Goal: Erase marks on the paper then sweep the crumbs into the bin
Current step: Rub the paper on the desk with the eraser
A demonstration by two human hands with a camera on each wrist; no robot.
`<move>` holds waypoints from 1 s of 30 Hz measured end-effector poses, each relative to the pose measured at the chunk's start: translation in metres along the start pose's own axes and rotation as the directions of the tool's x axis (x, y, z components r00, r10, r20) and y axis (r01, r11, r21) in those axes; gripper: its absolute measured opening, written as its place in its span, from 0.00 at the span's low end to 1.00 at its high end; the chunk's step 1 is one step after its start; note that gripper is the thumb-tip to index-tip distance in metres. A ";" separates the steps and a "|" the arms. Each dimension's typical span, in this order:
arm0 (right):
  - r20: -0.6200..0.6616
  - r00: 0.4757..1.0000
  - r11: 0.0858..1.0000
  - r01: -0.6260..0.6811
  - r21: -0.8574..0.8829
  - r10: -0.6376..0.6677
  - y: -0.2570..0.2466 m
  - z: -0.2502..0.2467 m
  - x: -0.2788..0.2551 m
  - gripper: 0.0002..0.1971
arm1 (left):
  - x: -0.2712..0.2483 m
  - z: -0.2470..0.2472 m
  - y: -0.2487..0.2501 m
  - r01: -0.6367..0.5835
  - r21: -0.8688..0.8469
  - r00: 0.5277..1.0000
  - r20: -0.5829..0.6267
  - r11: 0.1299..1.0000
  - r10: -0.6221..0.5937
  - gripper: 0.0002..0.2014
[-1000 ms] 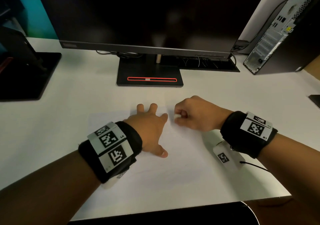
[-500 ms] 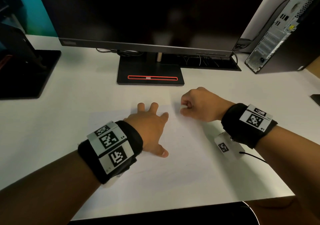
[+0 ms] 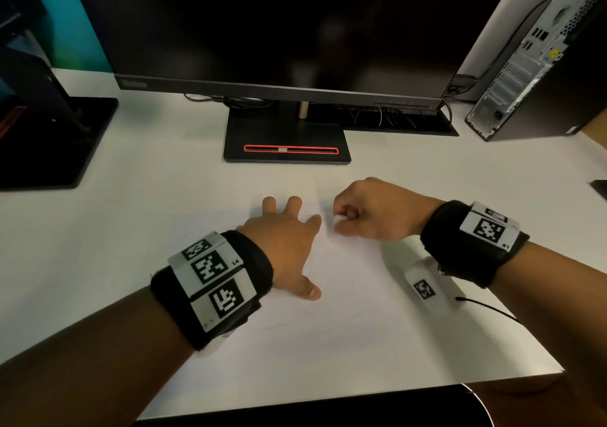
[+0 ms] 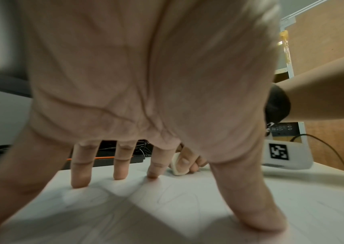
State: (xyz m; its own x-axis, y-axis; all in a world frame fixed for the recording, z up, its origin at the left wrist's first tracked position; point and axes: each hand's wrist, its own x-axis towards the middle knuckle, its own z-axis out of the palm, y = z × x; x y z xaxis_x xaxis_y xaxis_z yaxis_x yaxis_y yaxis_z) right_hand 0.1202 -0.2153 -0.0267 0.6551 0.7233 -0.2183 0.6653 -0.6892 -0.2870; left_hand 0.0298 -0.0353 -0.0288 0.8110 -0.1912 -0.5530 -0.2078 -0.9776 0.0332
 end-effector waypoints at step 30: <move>-0.102 0.994 0.999 -0.046 -0.021 0.044 0.002 -0.003 0.012 0.15 | -0.001 0.003 0.000 0.023 0.009 1.000 0.007 1.000 -0.023 0.59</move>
State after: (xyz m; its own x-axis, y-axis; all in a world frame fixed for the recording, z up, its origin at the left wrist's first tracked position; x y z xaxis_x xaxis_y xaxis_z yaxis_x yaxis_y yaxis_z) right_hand 0.1308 -0.2081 -0.0275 0.7165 0.6845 -0.1346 0.6418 -0.7224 -0.2572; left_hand 0.0276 -0.0347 -0.0303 0.8116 -0.1680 -0.5595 -0.1941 -0.9809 0.0129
